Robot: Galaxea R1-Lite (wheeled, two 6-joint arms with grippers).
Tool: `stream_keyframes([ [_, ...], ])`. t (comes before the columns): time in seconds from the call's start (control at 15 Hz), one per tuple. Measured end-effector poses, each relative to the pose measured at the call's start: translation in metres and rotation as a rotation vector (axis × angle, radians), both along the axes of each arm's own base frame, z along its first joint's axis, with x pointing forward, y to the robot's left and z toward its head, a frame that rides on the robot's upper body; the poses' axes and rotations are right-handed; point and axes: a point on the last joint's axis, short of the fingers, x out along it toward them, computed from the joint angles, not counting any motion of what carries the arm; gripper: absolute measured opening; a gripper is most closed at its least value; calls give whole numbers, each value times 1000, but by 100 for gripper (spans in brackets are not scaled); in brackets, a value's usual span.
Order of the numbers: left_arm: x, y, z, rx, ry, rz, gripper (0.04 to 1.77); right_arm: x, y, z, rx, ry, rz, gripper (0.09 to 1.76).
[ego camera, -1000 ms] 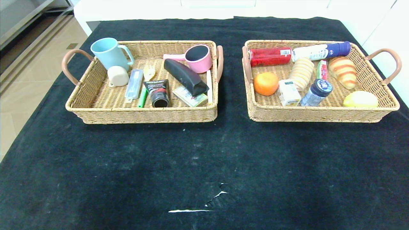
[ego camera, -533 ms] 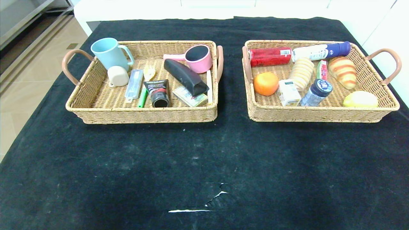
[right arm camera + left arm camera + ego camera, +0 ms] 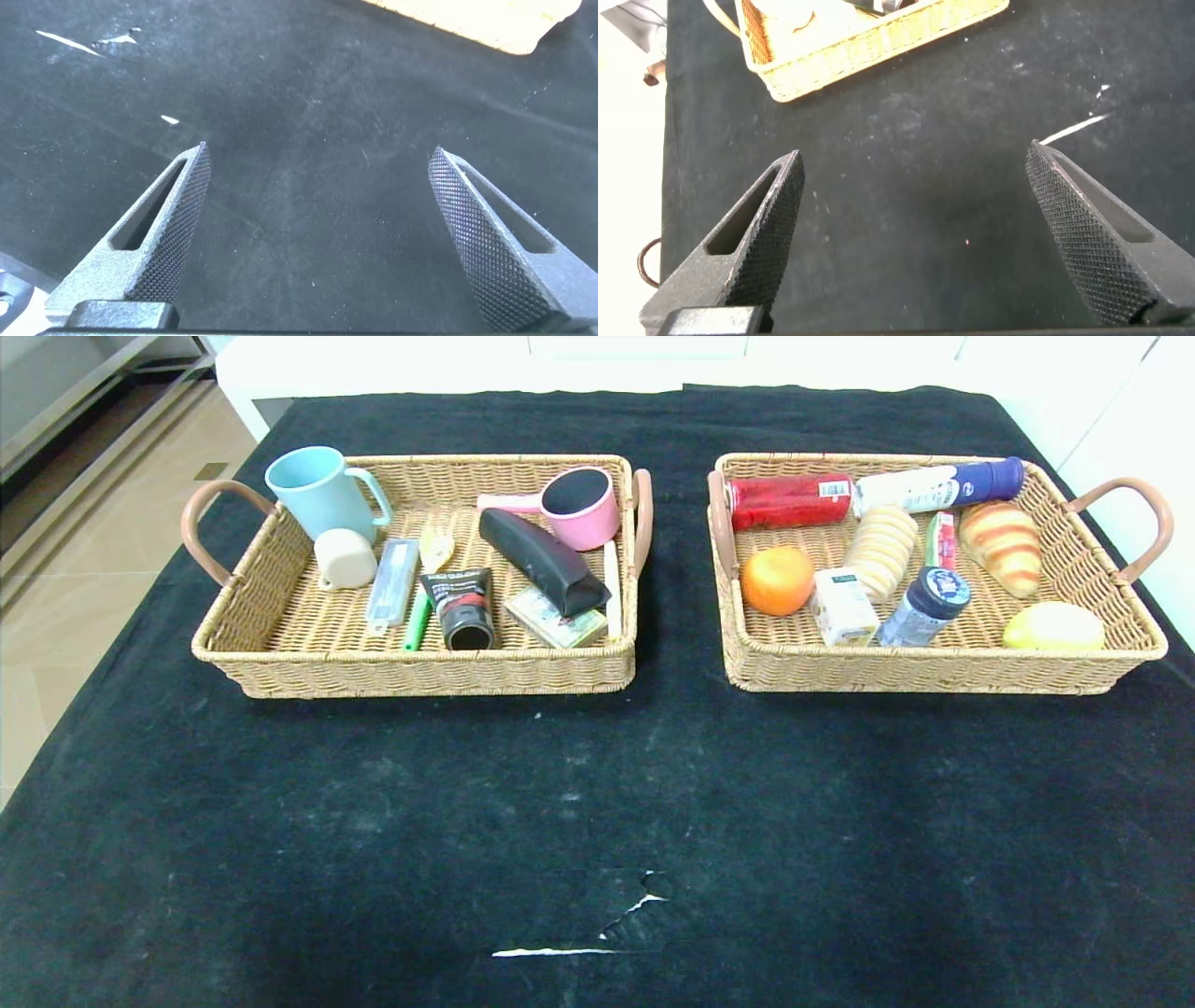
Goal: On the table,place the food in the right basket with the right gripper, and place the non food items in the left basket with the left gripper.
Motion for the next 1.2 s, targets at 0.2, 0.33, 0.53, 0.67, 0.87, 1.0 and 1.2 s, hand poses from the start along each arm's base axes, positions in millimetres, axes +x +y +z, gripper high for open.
stream_keyframes([
  [0.2, -7, 0, -19, -8, -40, 11, 172, -6, 0, -5, 1, -36, -6, 170],
  [0.33, -9, 0, -25, -35, -48, 14, 172, -7, 0, -9, 7, -74, -14, 170],
  [0.53, -6, 0, -31, -47, -67, 18, 172, -1, -1, -13, 53, -177, -39, 170],
  [0.67, 0, 1, -34, -60, -109, 52, 172, 4, -2, -21, 70, -213, -81, 170],
  [0.87, 12, 2, -45, -91, -132, 89, 172, 10, -2, -30, 76, -230, -91, 170],
  [1.0, 17, 2, -54, -106, -99, 91, 172, 17, -3, -38, 65, -235, -116, 170],
  [1.2, 24, 2, -68, -105, -45, 101, 172, 30, -4, -58, 54, -204, -162, 170],
])
